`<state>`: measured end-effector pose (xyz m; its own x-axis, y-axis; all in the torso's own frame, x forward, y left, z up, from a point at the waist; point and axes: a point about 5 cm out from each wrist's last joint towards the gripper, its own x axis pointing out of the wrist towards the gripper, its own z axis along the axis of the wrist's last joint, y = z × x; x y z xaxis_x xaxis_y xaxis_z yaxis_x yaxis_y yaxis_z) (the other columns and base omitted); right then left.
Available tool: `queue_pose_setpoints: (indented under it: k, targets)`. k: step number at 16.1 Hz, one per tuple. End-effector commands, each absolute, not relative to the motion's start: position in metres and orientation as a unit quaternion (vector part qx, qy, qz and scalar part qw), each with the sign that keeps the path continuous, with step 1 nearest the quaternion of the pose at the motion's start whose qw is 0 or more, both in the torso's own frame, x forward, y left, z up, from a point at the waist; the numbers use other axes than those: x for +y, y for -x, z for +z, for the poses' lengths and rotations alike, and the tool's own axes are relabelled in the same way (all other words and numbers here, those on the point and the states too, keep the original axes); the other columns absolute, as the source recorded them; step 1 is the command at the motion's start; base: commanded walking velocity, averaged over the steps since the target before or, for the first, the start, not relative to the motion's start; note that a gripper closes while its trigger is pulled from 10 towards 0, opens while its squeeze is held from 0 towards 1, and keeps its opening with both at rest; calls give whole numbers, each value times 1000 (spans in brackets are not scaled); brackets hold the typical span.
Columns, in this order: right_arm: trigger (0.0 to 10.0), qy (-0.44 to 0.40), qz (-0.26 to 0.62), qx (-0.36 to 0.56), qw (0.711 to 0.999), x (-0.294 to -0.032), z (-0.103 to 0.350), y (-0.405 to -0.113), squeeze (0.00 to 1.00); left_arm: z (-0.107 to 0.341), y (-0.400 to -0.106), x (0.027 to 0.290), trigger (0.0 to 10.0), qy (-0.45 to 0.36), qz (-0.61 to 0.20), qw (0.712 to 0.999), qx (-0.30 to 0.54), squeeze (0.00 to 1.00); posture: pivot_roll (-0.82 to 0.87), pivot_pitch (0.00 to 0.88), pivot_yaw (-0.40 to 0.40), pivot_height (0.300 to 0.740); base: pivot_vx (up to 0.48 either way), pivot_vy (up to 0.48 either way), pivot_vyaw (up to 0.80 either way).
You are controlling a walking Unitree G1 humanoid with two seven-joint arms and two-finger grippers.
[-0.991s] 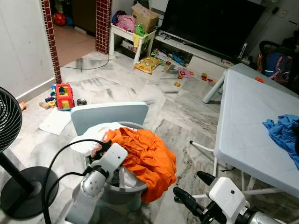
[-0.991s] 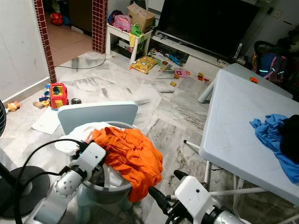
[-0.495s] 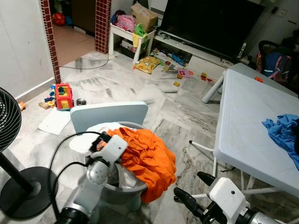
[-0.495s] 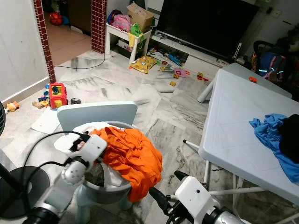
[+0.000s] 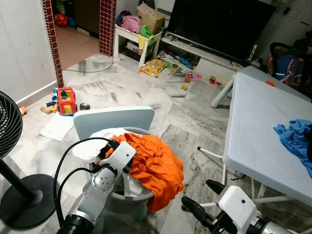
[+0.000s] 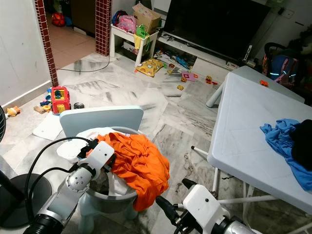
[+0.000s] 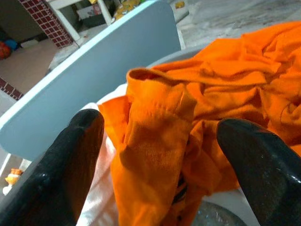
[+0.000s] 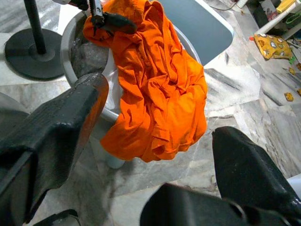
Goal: Hang hanger
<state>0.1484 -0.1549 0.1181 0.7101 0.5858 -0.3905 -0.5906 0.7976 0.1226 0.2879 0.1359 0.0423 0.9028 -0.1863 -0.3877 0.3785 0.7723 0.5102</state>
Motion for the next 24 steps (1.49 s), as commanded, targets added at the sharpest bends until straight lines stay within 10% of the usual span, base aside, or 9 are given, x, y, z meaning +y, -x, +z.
queue_pose_setpoints:
  k: [1,4,5,8,24]
  targets:
    - [10000,16,312,213,926,-160,118,-149,0,42,-290,129,10000,-303,-172,924,158,78,-6,0,-218,740,0,0,0]
    - [10000,17,311,217,925,-163,118,-147,0,40,-294,128,10000,-297,-183,922,169,0,-19,0,-214,740,0,0,0]
    - [10000,17,309,218,926,-164,119,-146,0,39,-296,130,5490,-298,-183,921,174,0,-22,0,-213,740,0,0,0]
    - [10000,17,310,220,925,-164,119,-144,0,39,-301,134,0,-299,-180,921,174,0,-27,0,-214,740,0,0,0]
    - [10000,17,312,222,923,-165,118,-143,0,32,-308,137,0,-313,-187,915,174,0,-27,0,-208,740,0,0,0]
